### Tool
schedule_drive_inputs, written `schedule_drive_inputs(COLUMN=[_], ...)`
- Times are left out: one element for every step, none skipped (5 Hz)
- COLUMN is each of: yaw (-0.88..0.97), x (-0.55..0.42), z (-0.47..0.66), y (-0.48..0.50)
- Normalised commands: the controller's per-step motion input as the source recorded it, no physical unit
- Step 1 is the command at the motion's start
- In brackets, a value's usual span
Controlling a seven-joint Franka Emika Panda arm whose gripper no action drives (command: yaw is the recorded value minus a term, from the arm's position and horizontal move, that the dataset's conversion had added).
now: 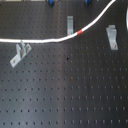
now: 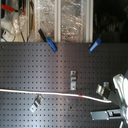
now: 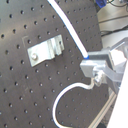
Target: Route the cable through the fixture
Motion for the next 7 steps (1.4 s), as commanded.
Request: schedule_drive_inputs(yaw=[0.00, 0.98, 0.57, 0.00, 1.00, -0.07, 0.35], x=[0.005, -0.039, -0.019, 0.014, 0.000, -0.002, -0.761], z=[0.02, 0.00, 0.09, 0.00, 0.00, 0.00, 0.13], y=[-0.013, -0.017, -0.008, 0.003, 0.000, 0.011, -0.085])
